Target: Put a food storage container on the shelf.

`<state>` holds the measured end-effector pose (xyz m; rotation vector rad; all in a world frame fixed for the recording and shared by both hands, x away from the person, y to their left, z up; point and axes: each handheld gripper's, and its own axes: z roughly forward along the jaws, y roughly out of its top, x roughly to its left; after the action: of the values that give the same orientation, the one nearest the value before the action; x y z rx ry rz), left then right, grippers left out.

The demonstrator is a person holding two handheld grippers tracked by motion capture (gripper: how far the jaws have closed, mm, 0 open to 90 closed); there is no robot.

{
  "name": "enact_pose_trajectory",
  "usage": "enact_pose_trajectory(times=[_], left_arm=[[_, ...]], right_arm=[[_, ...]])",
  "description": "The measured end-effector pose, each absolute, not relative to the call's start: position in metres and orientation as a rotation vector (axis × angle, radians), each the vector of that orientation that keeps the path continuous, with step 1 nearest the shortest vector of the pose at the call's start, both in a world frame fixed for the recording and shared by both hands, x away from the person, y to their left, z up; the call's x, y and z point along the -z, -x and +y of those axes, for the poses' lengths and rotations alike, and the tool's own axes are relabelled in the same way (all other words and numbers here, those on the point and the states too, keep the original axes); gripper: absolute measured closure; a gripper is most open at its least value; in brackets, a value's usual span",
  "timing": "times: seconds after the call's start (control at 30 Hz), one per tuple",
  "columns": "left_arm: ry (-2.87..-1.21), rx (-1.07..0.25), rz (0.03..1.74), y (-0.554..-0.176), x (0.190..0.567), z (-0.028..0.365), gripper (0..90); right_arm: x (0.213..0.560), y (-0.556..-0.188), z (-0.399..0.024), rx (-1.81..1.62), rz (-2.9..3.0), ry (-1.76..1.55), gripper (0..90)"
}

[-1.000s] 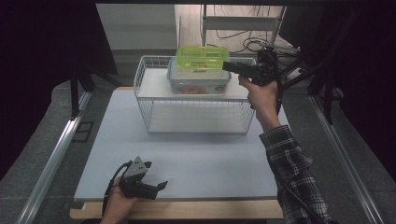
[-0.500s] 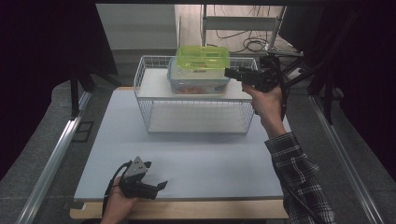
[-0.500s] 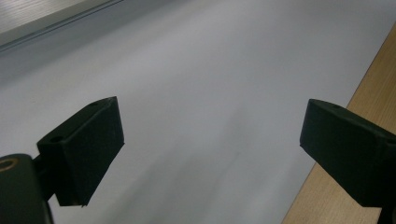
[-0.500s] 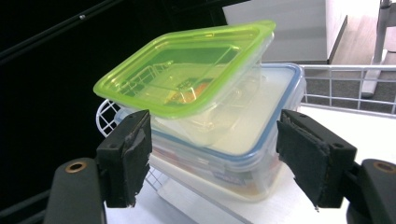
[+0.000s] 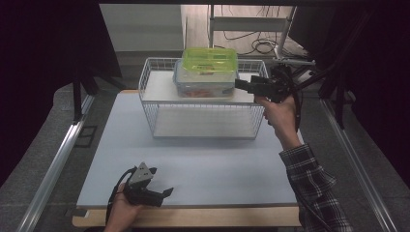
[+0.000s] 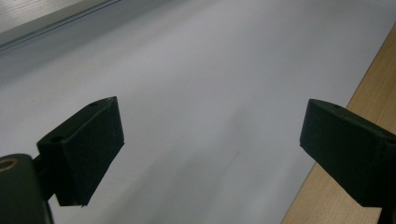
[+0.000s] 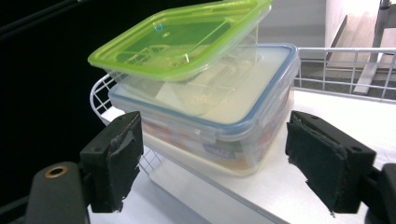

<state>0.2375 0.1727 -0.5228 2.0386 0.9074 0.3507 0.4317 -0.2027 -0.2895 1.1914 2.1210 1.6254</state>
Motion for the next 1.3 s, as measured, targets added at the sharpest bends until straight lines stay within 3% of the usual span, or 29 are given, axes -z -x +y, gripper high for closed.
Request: enact_pose_trajectory(times=[1.3], left_arm=[[-2.007,-0.334,0.909,-0.238,0.523,0.176,5.5]], right_arm=[[0.337,-0.395,-0.214,-1.515,2.225,-1.028,4.0]])
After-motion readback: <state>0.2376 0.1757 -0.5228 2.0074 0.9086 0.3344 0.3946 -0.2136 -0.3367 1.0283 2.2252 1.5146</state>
